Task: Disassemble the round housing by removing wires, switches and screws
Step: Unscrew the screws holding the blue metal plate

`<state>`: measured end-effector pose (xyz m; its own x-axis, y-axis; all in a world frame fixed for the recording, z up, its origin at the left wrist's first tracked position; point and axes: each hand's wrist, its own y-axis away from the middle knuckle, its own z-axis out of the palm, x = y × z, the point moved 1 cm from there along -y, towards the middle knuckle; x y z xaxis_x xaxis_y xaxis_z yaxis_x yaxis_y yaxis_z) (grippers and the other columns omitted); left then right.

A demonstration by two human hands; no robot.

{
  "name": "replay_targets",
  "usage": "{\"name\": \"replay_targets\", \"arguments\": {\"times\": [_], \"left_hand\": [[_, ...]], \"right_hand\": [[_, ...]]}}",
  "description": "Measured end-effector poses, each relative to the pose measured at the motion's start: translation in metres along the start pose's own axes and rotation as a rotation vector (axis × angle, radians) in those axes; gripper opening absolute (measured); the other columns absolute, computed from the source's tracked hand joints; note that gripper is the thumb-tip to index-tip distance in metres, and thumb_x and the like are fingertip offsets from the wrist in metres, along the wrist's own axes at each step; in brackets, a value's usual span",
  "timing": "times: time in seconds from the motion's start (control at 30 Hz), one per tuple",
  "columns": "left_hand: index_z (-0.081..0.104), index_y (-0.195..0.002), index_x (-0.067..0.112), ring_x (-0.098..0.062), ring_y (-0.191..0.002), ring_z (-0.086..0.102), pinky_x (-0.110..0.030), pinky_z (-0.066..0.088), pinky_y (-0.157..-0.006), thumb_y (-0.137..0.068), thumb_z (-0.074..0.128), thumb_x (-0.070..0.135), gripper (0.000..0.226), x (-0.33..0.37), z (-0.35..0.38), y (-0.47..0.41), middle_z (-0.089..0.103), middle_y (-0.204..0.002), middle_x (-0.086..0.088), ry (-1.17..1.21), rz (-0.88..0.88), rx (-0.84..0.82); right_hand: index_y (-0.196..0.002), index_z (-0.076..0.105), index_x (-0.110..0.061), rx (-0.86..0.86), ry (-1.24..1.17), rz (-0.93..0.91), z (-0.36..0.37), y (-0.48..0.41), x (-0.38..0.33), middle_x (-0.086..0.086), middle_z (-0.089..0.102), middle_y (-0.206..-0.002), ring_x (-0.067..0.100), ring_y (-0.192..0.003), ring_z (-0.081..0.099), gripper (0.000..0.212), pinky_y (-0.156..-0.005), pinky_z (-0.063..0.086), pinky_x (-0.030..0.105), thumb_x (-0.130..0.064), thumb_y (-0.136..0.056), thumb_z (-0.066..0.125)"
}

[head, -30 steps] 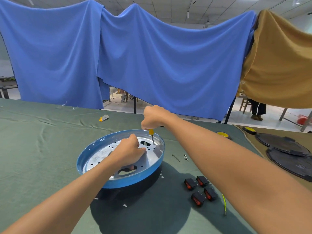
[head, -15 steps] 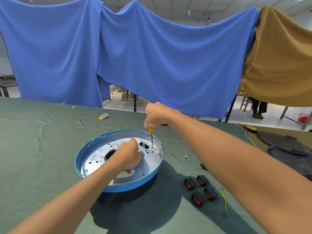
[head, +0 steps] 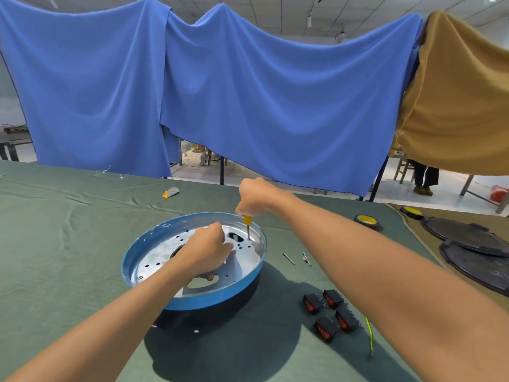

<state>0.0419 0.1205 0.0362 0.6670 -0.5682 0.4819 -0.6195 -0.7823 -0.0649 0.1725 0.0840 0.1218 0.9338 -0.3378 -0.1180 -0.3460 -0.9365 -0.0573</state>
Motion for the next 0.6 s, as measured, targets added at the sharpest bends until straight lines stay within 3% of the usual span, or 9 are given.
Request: {"name": "replay_targets", "arguments": {"times": [0.17, 0.27, 0.47, 0.6], "left_hand": [[0.044, -0.077, 0.011, -0.017, -0.031, 0.051, -0.020, 0.036, -0.033, -0.099, 0.051, 0.029, 0.030, -0.007, 0.001, -0.001, 0.061, -0.077, -0.013, 0.049, 0.002, 0.033], [0.046, -0.076, 0.012, -0.016, -0.030, 0.051, -0.020, 0.037, -0.033, -0.099, 0.053, 0.030, 0.029, -0.008, -0.004, -0.004, 0.061, -0.078, -0.013, 0.087, -0.008, 0.044], [0.048, -0.078, 0.014, -0.015, -0.033, 0.055, -0.024, 0.039, -0.038, -0.097, 0.054, 0.033, 0.028, -0.009, -0.015, -0.008, 0.064, -0.077, -0.009, 0.041, 0.013, 0.075], [0.052, -0.079, 0.016, -0.015, -0.066, 0.055, -0.027, 0.039, -0.055, -0.097, 0.057, 0.034, 0.026, -0.010, -0.020, -0.011, 0.061, -0.081, -0.004, -0.032, 0.031, 0.090]], "right_hand": [[-0.066, 0.042, -0.012, 0.093, -0.147, 0.051, -0.012, 0.001, 0.004, 0.003, 0.043, -0.072, 0.017, -0.053, 0.037, 0.028, -0.042, 0.026, 0.024, -0.016, -0.078, 0.067], [-0.060, 0.031, -0.015, 0.226, -0.256, 0.057, -0.035, 0.000, 0.003, 0.002, 0.035, -0.067, 0.018, -0.052, 0.027, 0.035, -0.042, 0.021, 0.025, -0.013, -0.072, 0.065], [-0.059, 0.030, -0.015, 0.314, -0.297, 0.024, -0.059, -0.001, -0.002, 0.003, 0.034, -0.067, 0.020, -0.055, 0.028, 0.033, -0.045, 0.023, 0.026, -0.011, -0.071, 0.060], [-0.061, 0.031, -0.015, 0.299, -0.268, 0.026, -0.054, -0.001, -0.003, 0.003, 0.037, -0.071, 0.019, -0.055, 0.029, 0.031, -0.045, 0.024, 0.026, -0.010, -0.075, 0.059]]}}
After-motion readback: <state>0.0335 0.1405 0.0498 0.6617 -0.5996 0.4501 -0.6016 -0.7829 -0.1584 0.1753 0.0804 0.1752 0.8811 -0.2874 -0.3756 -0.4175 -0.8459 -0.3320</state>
